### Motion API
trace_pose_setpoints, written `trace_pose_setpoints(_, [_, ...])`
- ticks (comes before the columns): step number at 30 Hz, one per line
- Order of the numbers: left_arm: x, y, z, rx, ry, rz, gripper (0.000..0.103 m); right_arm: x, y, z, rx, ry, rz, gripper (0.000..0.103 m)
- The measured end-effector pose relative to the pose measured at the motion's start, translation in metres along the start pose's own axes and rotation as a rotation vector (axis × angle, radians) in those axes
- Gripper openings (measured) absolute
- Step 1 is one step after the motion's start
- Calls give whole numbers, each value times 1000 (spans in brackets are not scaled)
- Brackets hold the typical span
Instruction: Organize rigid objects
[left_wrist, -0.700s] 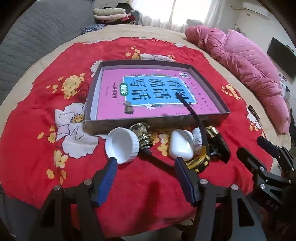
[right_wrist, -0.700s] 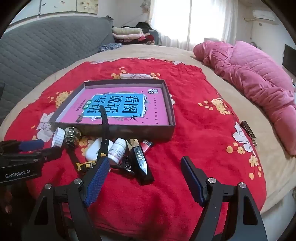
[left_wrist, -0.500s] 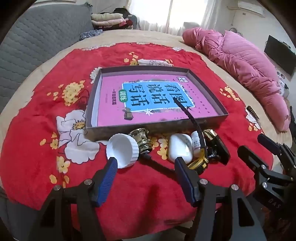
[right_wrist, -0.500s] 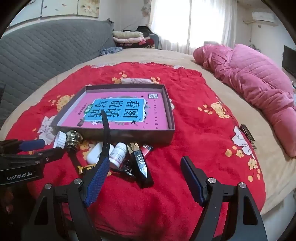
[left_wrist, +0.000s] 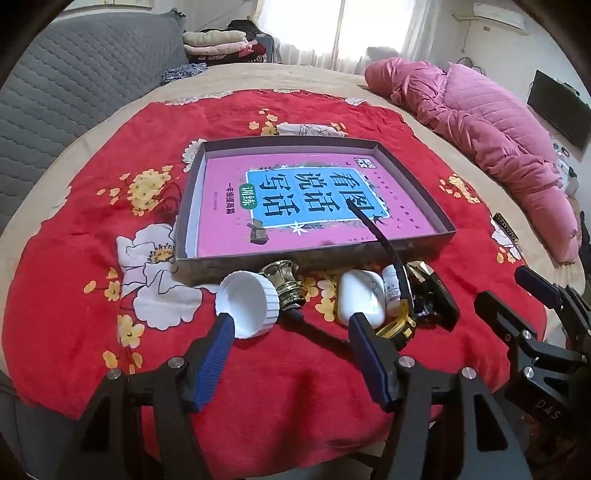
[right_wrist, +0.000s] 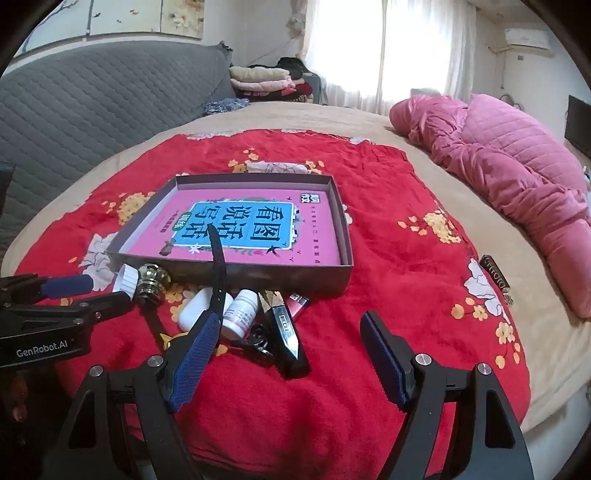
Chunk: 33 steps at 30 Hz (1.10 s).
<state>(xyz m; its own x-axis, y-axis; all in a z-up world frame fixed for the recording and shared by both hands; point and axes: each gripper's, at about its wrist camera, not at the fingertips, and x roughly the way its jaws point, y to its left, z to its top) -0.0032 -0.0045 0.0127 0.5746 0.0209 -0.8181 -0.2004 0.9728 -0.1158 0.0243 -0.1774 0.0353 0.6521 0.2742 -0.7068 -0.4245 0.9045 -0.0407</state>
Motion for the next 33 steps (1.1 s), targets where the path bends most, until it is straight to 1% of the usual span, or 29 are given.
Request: trace_pose_setpoints(33, [-1,-3,1,8,-3,12,64,-2,-4,1,13,-14,3,80])
